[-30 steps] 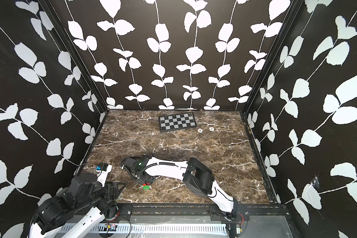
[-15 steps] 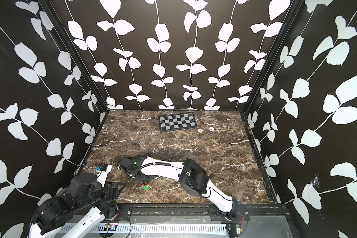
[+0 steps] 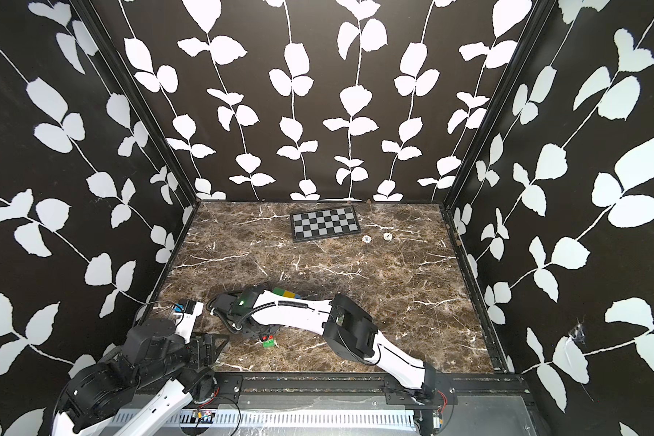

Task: Assemble the letter r with lego
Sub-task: Assemble the lego brick with the lego brick, then pick up the lego brick from the center of the board.

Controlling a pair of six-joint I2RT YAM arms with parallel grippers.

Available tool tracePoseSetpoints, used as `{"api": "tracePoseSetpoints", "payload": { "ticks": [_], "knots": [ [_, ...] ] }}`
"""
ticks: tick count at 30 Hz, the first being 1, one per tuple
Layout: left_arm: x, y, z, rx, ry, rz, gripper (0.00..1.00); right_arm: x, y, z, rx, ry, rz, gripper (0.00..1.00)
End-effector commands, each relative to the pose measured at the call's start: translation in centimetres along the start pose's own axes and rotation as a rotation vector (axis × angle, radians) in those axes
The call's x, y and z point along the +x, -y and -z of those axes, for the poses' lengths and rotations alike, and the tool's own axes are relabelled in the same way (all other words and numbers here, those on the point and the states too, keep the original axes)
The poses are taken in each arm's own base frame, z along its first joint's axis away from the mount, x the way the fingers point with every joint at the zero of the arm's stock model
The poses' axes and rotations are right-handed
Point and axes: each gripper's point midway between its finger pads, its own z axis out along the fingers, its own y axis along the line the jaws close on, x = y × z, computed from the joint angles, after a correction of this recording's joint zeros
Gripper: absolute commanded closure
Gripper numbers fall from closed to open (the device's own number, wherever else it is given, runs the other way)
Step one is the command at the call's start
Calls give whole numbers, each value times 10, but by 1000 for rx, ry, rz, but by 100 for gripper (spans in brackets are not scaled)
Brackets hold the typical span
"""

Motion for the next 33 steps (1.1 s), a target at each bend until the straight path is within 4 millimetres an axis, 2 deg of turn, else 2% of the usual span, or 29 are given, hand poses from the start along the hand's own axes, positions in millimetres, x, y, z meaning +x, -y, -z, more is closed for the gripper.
{"api": "tracePoseSetpoints", "payload": {
  "ticks": [1, 5, 12, 19, 24, 29, 33],
  "knots": [
    [-3, -2, 1, -11, 21, 10, 22, 8, 26, -15, 116, -1, 5, 100],
    [-3, -4, 0, -20, 17, 15, 22, 9, 30, -21, 116, -9, -15, 100],
    [-2, -7, -1, -40, 11, 23, 22, 30, 34, -48, 106, -93, -66, 100],
    [-2, -7, -2, -43, 1, 24, 22, 35, 41, -50, 139, -84, -87, 100],
    [-4, -6, -1, -41, 11, 24, 22, 16, 29, -29, 56, -12, -65, 100],
    [-8, -7, 3, -47, 33, 28, 22, -6, 13, 11, -66, 72, 24, 100],
    [-13, -10, 6, -72, 49, 49, 22, -11, 13, 35, -121, 93, 62, 100]
  ]
}}
